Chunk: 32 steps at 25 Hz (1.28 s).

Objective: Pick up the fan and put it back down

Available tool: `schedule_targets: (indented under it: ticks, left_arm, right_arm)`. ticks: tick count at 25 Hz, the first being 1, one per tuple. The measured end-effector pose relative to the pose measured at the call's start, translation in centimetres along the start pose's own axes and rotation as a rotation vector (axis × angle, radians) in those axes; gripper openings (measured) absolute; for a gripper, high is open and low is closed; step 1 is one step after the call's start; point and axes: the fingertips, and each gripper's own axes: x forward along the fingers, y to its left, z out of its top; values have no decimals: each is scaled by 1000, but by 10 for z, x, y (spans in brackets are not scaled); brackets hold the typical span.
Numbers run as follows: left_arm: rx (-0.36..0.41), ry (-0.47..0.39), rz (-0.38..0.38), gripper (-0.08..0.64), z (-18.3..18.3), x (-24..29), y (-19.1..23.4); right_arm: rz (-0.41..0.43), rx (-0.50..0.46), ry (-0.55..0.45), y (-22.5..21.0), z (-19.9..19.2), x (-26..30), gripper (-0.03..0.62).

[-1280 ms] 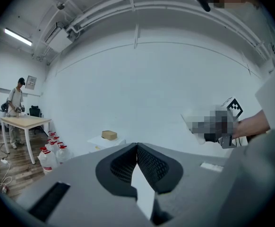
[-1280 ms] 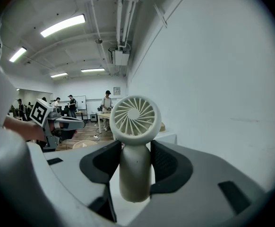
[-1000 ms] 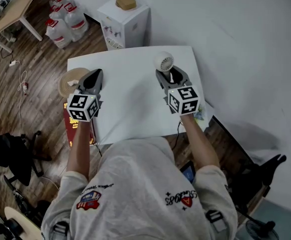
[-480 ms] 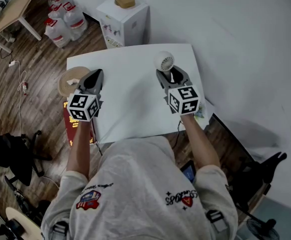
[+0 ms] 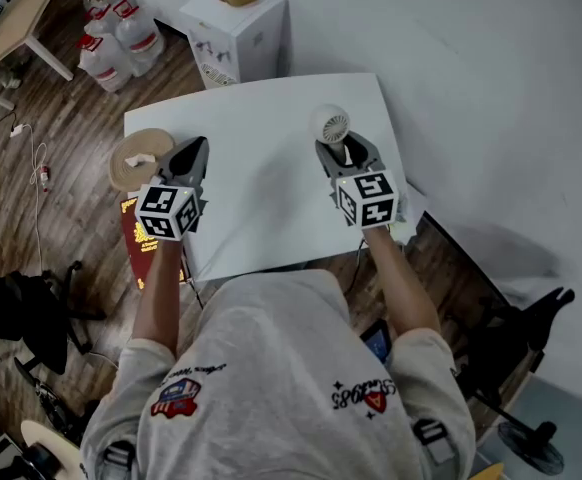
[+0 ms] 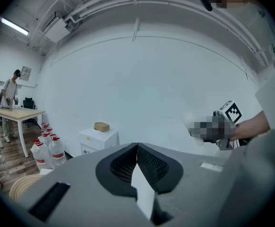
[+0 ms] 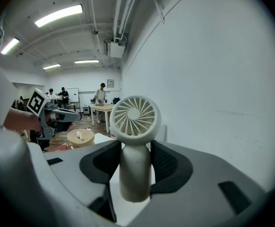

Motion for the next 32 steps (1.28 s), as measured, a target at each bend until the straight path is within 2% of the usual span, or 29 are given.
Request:
schedule_targets:
  ticks: [10,17,23,28,32]
  left_arm:
    - [-5,51,-93,5,-26,24,-35]
    - [-8,99,-154,5,-48,40,-54]
    - [-18,148,-187,5,-73,48,-61]
    - [-21,179,-206,5,-89,54,-66]
    - [-19,191,-205,5,-94,55,-64]
  right_arm:
    - [-96,56,101,-27,-68,-31,195]
    - [-147,141,174,-38,-121,-52,195]
    - [-174,146,275,-38,-178,-63,195]
    - [-198,191,383,-43,-234,-74,195]
    - [-182,224,461,-37,-269,-79,195]
